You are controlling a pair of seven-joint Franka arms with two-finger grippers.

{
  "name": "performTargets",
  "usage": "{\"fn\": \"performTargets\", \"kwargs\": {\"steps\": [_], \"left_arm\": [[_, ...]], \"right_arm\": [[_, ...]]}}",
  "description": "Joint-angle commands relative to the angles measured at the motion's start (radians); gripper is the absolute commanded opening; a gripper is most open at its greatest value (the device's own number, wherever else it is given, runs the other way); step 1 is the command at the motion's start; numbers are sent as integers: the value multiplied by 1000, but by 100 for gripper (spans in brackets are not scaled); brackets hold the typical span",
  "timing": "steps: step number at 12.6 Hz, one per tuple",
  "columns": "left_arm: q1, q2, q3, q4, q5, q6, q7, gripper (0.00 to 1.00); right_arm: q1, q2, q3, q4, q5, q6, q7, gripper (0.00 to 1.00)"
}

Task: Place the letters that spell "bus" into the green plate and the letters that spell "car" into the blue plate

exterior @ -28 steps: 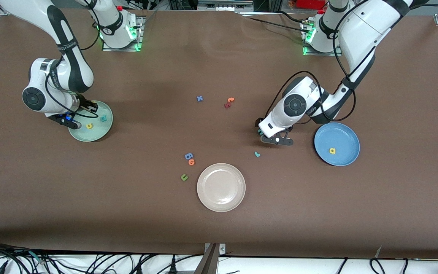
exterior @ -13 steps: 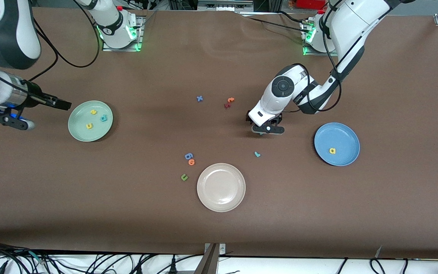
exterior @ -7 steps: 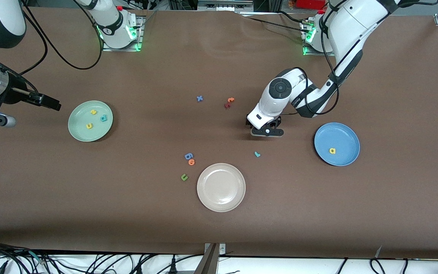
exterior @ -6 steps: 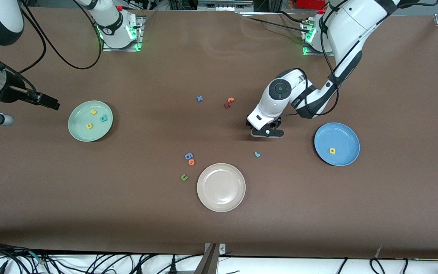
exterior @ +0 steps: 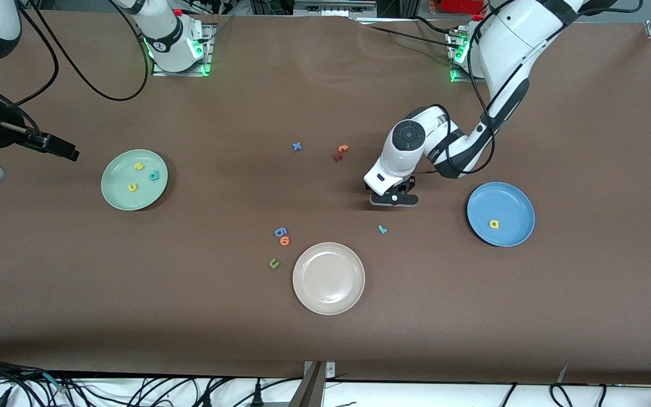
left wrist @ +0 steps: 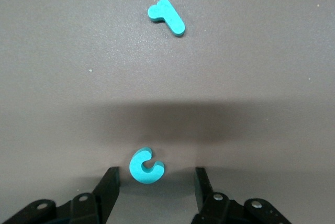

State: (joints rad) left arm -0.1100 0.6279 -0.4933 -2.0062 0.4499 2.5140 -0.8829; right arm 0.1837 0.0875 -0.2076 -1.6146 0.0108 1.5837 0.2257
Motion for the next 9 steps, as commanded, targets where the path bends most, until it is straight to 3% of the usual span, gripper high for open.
{"fn": "performTargets", "kwargs": {"steps": [1, 3, 9], "left_arm": [[-14, 7, 12, 21, 38, -12, -30, 57], [-14, 7, 12, 21, 38, -14, -30, 52], [-13, 6, 12, 14, 38, -27, -30, 41]], "right_arm": [[-168, -21, 167, 2, -12, -1, -32, 99], [-179, -32, 175, -8, -25, 30, -127, 96], [-170, -43, 198, -88, -26, 197, -209, 99]]}}
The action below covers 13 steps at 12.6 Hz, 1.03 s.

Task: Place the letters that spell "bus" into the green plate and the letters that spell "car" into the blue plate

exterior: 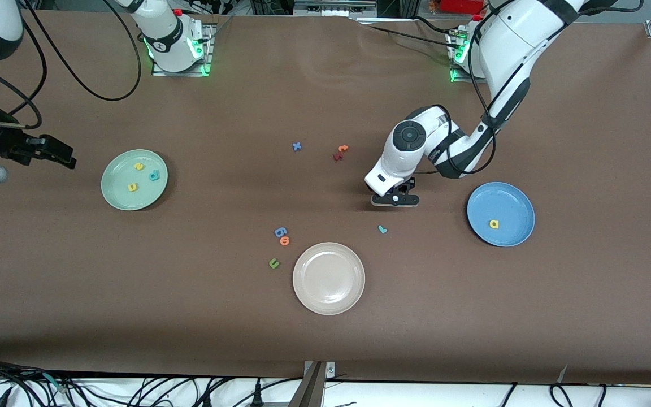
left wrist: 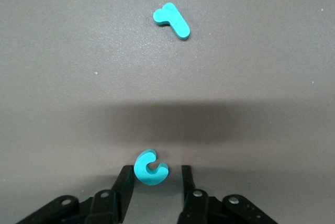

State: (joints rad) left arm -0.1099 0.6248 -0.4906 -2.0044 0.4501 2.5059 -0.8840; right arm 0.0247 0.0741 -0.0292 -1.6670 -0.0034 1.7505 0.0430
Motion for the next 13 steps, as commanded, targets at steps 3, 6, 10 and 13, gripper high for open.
{"fn": "performTargets", "kwargs": {"steps": [3, 6, 10, 13], "left_arm": [[-14, 9, 9, 12, 38, -21, -29, 38], [-13, 9, 9, 12, 38, -21, -29, 34], [-13, 9, 9, 10, 38, -21, -29, 30], [-13, 9, 9, 10, 38, -25, -29, 27]], "right_arm": [[-14, -20, 63, -30, -6, 27, -9, 100], [-14, 6, 80, -30, -7, 30, -8, 100], [-14, 27, 89, -17, -1, 29, -6, 100], [-15, 33, 89, 10, -7, 29, -14, 100]]}}
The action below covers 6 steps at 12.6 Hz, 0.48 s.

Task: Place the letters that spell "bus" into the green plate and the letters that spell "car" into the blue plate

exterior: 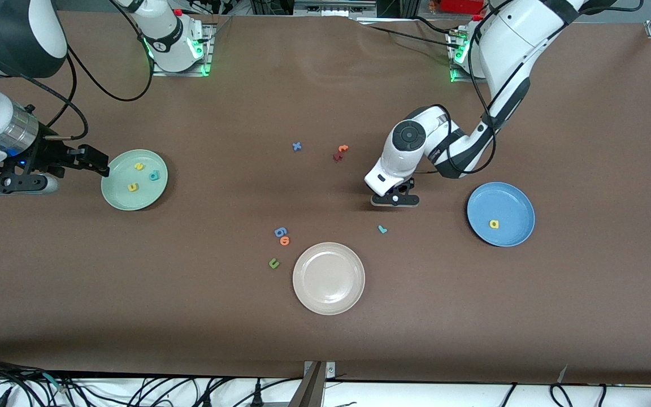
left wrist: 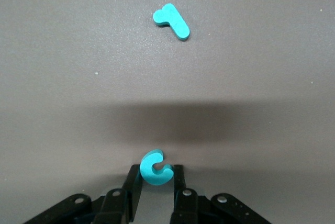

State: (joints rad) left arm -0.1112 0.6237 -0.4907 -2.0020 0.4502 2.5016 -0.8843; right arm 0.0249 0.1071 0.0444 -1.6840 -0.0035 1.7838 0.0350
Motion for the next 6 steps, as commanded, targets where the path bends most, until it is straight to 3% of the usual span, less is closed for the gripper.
{"fn": "performTargets", "kwargs": {"steps": [1, 6], "left_arm": [[-12, 10, 9, 8, 38, -23, -28, 26], [-12, 8, 9, 9, 38, -24, -27, 22]], "right_arm": [[-22, 2, 15, 35, -6, -4, -6, 100], [-33, 20, 15, 37, -19, -3, -4, 100]]}}
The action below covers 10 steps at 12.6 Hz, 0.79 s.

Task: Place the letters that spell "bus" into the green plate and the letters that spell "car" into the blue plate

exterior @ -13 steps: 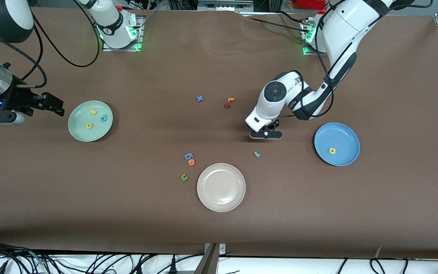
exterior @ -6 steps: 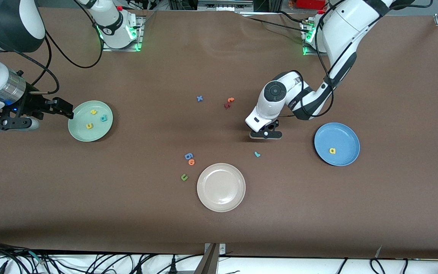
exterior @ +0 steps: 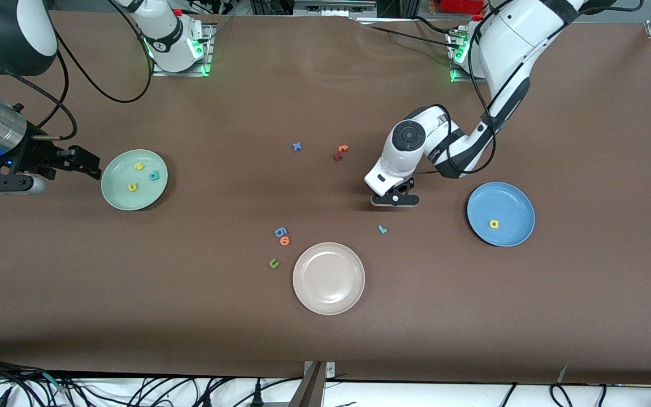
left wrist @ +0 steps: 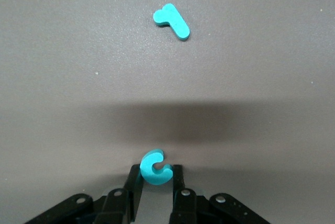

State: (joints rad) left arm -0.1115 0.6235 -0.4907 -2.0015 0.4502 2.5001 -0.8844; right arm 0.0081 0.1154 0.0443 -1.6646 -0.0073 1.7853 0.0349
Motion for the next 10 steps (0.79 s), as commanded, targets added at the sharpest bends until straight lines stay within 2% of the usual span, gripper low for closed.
{"fn": "performTargets", "kwargs": {"steps": [1, 4, 7, 10], "left_arm": [[-10, 4, 9, 13, 38, -36, -24, 21], [1, -11, 4, 58, 36, -125, -15, 20], [12, -4, 8, 164, 27, -300, 62, 20], [104, -2, 6, 205, 19, -369, 217, 20]], "right_arm": [[-14, 13, 15, 17, -22, -1, -7, 100], [-10, 15, 15, 17, -36, 0, 3, 100], [-10, 15, 15, 17, -30, 3, 3, 100], [-10, 15, 17, 17, -28, 3, 5, 100]]}}
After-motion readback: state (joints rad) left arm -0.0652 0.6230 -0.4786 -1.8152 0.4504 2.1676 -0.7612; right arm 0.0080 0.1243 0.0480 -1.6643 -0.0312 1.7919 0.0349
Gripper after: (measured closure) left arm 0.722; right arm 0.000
